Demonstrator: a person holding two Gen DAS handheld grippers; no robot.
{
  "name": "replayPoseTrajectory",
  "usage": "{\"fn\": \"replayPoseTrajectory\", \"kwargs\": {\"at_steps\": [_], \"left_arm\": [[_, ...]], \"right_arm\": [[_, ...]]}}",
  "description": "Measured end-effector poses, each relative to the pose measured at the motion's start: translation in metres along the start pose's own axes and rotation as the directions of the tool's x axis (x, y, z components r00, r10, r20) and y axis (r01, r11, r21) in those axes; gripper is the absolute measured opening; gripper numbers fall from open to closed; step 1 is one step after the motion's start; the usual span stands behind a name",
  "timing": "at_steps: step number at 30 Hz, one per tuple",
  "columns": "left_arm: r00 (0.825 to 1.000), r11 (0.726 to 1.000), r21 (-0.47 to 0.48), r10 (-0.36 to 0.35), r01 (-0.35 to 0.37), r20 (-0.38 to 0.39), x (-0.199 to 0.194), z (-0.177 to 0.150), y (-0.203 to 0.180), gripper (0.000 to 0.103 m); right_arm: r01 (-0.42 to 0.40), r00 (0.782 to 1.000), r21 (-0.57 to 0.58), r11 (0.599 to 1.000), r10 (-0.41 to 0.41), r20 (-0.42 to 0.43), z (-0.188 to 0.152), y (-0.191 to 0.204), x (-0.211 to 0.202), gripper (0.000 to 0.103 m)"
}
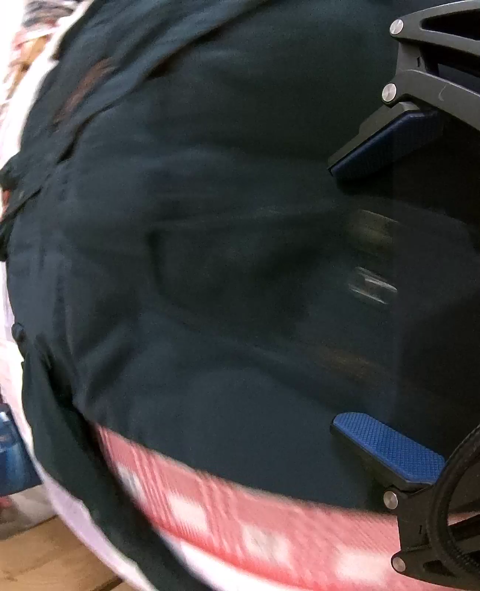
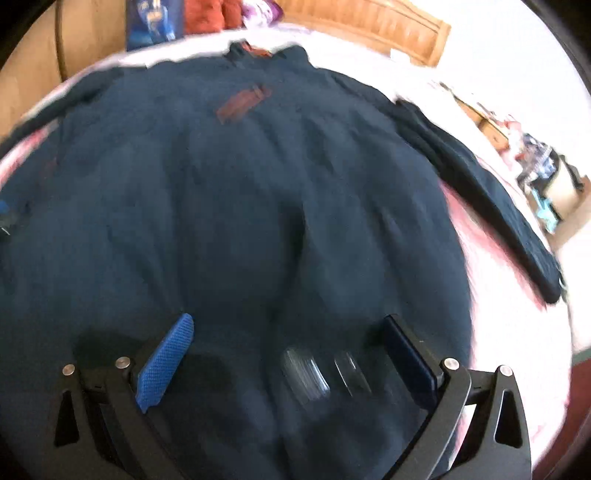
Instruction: Fold large clothes
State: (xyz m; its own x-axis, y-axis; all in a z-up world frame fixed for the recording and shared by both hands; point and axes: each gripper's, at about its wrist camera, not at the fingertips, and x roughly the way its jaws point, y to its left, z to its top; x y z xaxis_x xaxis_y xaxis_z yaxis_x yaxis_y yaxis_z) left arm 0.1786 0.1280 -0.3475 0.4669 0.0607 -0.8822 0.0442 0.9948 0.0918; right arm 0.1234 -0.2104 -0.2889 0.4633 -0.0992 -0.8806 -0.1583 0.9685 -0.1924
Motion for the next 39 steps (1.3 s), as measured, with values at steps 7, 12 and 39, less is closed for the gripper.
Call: {"fn": "replayPoseTrajectory", "kwargs": {"at_steps": [7,12,39], "left_arm": [[0.997,1.0,-0.005,0.028,-0.029,-0.068,-0.036,-0.059,0.023,0.103],[0.995,0.998,-0.008,0.063,-0.064,-0.076,-0.059,-0.037,0.018,0.103],[0.986,0.998,-0.064,-0.005,0.015,0.165,0.095,0.366,-0.059,0.103]], "right_arm": [[0.062,0.987,0.296,0.953,-0.014,-0.162,-0.112,-0.09,-0.036,0.103],[0.141,0.977,0.258,0.956,-0.092,-0.194,-0.09,-0.095,-0.046,0.103],[-0.126,0.965,0.149,0.981,0.086,0.249,0.384,-0.045,0.114,0.103]]}}
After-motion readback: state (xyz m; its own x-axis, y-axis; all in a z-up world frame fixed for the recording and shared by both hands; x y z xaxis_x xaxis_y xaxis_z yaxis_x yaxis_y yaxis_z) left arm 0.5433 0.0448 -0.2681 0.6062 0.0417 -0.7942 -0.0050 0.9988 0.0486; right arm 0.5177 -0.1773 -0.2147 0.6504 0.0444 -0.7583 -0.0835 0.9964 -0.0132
